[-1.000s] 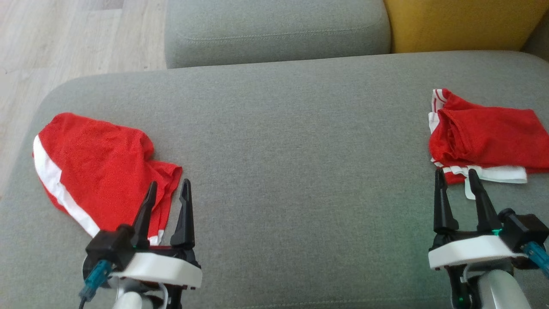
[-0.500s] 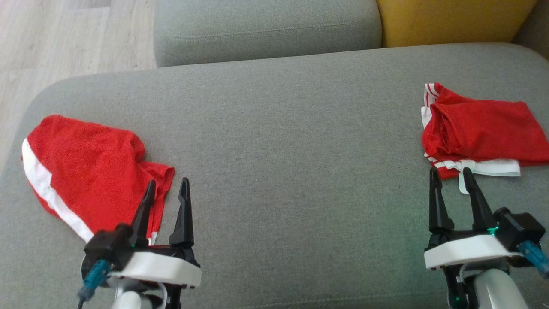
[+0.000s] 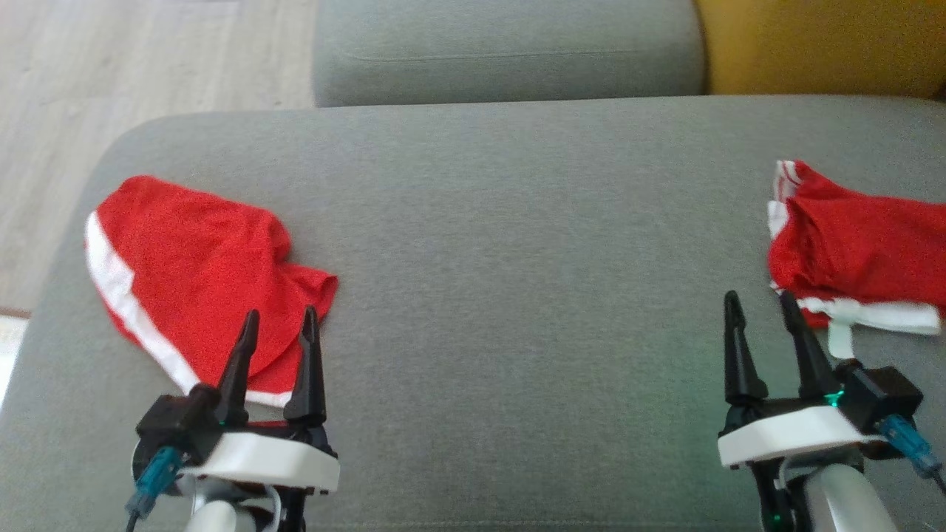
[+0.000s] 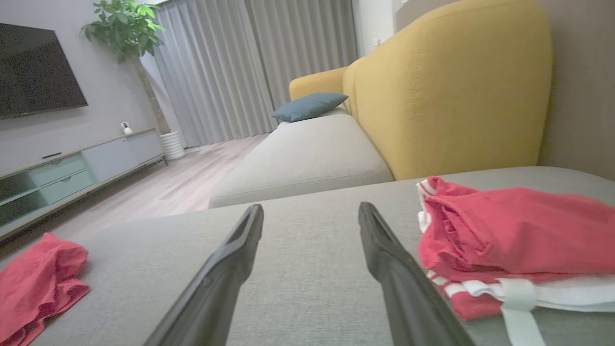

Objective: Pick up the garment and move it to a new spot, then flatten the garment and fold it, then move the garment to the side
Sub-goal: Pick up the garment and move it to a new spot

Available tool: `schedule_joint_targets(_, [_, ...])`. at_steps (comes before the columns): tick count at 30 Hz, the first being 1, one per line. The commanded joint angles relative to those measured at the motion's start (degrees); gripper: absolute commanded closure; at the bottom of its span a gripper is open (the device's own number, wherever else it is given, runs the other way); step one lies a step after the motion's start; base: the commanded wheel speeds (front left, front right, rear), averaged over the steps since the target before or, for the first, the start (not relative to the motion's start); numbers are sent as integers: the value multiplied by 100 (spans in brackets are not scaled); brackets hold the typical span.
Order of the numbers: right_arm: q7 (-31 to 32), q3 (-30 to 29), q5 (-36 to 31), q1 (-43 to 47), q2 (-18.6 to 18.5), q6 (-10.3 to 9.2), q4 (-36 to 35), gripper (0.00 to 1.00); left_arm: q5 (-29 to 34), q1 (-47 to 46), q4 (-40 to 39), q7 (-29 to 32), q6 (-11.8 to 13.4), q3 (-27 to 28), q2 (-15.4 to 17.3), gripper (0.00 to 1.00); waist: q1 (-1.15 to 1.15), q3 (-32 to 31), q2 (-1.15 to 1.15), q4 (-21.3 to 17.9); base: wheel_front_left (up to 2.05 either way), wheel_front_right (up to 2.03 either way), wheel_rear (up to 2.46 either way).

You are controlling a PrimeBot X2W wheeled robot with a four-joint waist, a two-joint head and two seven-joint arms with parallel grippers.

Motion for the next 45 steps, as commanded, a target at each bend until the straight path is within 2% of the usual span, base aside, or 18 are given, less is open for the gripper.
schedule_joint_targets(1, [-62,219,47,-69,-21,-4,-152,0,-28,-232,-176,-31,26,229,38,0,0,-41,0,247,0,0,0])
schedule_joint_targets(15, [-62,556,163,27,-20,-4,-93,0,73,-133,-185,-31,-25,509,38,0,0,-126,0,1366,0,0,0])
schedule_joint_targets(22, [-62,724,222,52,-20,-4,-74,0,93,-75,-221,-31,-54,575,38,0,0,-114,0,1746,0,0,0])
schedule_joint_targets(30, [-62,765,246,5,-20,-4,-77,0,271,-70,-270,-31,-71,650,38,0,0,16,0,1783,0,0,0])
schedule_joint_targets(37, [-62,566,18,-189,-20,-4,-230,0,317,-422,-229,-31,-24,744,38,0,0,535,0,1643,0,0,0])
schedule_joint_targets(41, [-4,291,-244,-423,-20,-4,-508,0,600,-891,340,-31,-10,860,54,0,0,1010,0,1535,0,0,0])
schedule_joint_targets(45, [183,-29,-419,-677,-20,-4,-997,0,748,-1634,1257,-6,-134,816,260,0,0,1500,0,1406,0,0,0])
